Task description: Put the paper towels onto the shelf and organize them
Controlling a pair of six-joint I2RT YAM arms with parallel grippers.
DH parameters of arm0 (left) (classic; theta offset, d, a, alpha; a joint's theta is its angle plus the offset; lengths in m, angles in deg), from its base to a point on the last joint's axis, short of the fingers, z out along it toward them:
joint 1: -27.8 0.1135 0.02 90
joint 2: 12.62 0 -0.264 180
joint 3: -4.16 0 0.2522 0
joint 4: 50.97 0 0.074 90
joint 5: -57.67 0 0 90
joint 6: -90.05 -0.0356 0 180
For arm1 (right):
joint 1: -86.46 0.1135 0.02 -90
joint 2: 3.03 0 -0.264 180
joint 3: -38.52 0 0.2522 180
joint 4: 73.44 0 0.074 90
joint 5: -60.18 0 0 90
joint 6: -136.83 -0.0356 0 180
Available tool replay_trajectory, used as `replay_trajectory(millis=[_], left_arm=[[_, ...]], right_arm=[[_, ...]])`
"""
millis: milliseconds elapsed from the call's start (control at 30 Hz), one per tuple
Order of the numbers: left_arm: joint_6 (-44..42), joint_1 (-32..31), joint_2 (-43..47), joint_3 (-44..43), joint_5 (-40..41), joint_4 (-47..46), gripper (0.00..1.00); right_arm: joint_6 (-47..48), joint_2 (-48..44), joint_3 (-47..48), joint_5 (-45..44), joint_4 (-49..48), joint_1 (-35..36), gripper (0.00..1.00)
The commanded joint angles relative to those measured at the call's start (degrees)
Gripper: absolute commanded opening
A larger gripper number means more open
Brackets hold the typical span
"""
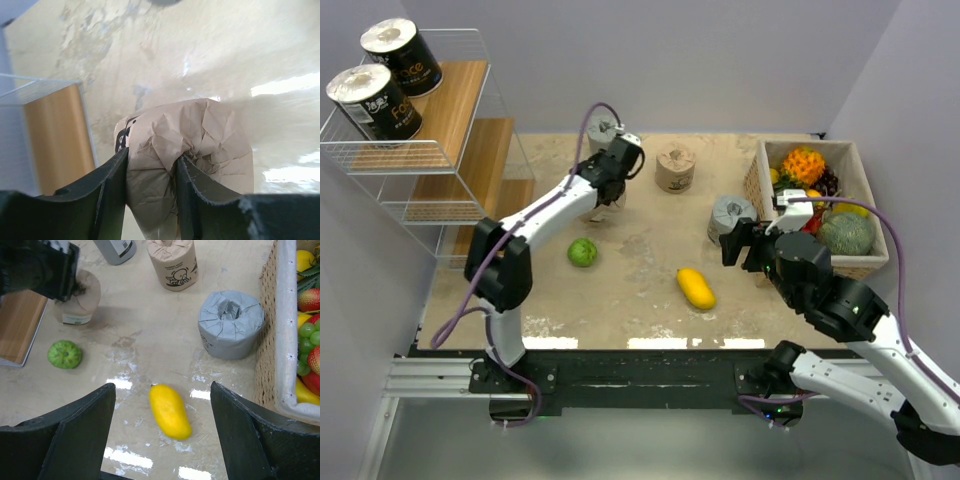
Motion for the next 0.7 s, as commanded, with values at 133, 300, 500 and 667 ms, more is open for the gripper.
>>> replay_trajectory(millis=[133,300,500,667], left_arm=[[8.42,10.35,10.51,12.19,-17.60,-10.70,0.51],[6.84,10.62,12.44,12.82,-15.14,-10.34,0.67],[3.69,10.44,14.02,9.47,-12.14,-7.70,0.73],[2.62,10.35,14.73,10.18,-12.58,-6.30,0.74]], right_arm=[[-0.70,1.41,3.91,-0.03,0.05,0.13,0.80],[-1.14,2.29,5.31,0.24,0.40,0.13,0.80],[-1.67,3.08,6.81,0.50,1.36,0.13,0.80],[-2.11,3.78,7.60,0.94,2.15,0.13,0.80]])
